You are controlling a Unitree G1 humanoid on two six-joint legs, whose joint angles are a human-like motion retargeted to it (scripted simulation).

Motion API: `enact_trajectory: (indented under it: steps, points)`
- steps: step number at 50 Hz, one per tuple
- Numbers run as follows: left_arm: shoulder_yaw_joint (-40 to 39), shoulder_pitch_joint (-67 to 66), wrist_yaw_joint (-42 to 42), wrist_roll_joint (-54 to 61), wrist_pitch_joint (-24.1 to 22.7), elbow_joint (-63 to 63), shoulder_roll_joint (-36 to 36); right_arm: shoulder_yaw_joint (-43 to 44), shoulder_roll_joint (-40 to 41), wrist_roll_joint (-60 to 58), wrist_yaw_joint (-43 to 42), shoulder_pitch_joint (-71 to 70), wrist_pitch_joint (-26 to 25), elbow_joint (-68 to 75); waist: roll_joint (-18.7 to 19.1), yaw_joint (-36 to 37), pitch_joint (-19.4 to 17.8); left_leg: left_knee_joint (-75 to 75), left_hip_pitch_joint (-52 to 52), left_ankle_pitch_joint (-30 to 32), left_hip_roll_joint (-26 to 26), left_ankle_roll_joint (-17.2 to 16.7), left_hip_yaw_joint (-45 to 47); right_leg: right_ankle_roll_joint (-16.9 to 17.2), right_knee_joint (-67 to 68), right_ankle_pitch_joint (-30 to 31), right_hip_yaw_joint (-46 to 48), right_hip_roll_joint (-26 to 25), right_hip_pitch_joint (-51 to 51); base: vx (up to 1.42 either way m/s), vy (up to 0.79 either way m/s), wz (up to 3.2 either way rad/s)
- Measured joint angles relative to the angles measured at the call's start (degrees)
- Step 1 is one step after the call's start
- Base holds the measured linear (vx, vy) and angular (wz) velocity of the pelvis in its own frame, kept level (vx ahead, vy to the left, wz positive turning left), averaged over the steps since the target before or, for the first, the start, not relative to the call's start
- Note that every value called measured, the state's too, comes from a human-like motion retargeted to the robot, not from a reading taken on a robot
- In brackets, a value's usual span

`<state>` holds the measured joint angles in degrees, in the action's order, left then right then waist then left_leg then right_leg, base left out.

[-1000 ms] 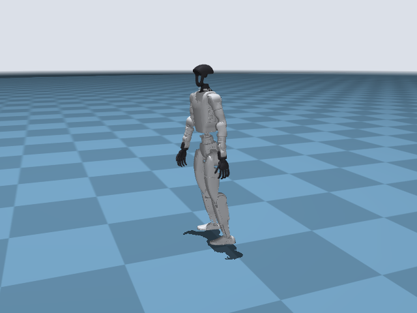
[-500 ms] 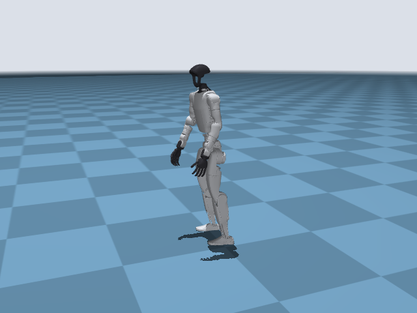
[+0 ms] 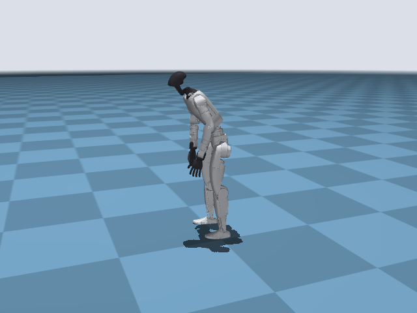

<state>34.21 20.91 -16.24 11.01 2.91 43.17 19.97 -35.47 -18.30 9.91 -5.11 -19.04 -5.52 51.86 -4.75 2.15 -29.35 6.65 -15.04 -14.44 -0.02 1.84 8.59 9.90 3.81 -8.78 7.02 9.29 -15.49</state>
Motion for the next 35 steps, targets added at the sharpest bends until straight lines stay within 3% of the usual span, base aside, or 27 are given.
enact_trajectory:
  steps: [9,13,16,24,27,33,35]
  points:
    - [12.78,-1.98,0.47,-6.01,0.71,-6.08,6.97,-6.46,-9.21,-19.95,-12.94,8.38,1.43,-24.89,0.58,-6.27,-0.44,-4.35,-17.36,5.42,-2.15,-3.27,-0.48,1.59,0.52,3.78,7.76,3.46,-18.17,-0.23,0.03,0.29]
    - [12.77,-6.88,-8.89,-5.0,-3.7,-20.87,12.63,-3.15,-14.75,-27.0,-23.48,14.66,3.05,-39.53,1.76,-8.37,-0.44,-1.97,-28.15,6.56,-3.05,-1.71,-1.12,2.92,1.45,5.36,8.19,4.47,-27.93,-0.11,0.02,0.42]
    - [7.85,-11.52,-17.46,-5.33,-7.25,-36.43,19.28,3.98,-17.17,-28.83,-28.27,20.18,4.84,-52.11,1.61,-9.91,-0.44,8.67,-40.82,4.2,-3.2,0.77,-0.92,1.78,6.55,3.73,7.52,5.81,-37.84,-0.05,0.02,0.4]
    - [-6.47,-23.08,-31.72,-9.88,-11.64,-64.78,31.22,22.79,-18.63,-34.74,-40.66,38.23,9.0,-77.65,3.87,-7.2,-0.44,48.9,-73.58,-9.28,1.33,0.95,-0.56,-3.1,46.41,-14.01,1.46,8.41,-70.24,0.0,0.0,0.03]
    - [-8.57,-33.65,-36.88,-12.0,-13.36,-70.43,33.23,24.47,-20.48,-36.89,-45.27,48.86,10.48,-82.5,1.61,-7.23,-0.44,67.02,-74.91,-16.67,2.81,0.93,0.95,-4.33,67.11,-22.67,-4.25,9.82,-74.42,0.09,-0.02,-0.28]
    - [-11.33,-57.01,-46.04,-14.42,-17.26,-77.5,37.47,25.06,-26.09,-40.4,-54.1,69.94,12.75,-86.19,0.59,-6.38,-0.44,103.42,-74.91,-30.35,7.15,-0.47,-1.08,-5.89,103.18,-39.36,-11.08,10.21,-74.46,0.14,-0.02,-0.42]
    - [-12.51,-65.06,-48.73,-14.81,-18.07,-79.04,38.86,25.96,-29.06,-41.58,-56.51,76.56,13.14,-87.61,1.3,-4.84,-0.44,113.14,-74.91,-33.86,9.74,-0.6,-2.45,-6.43,111.07,-41.22,-12.5,8.25,-74.46,-0.03,0.06,-0.9]
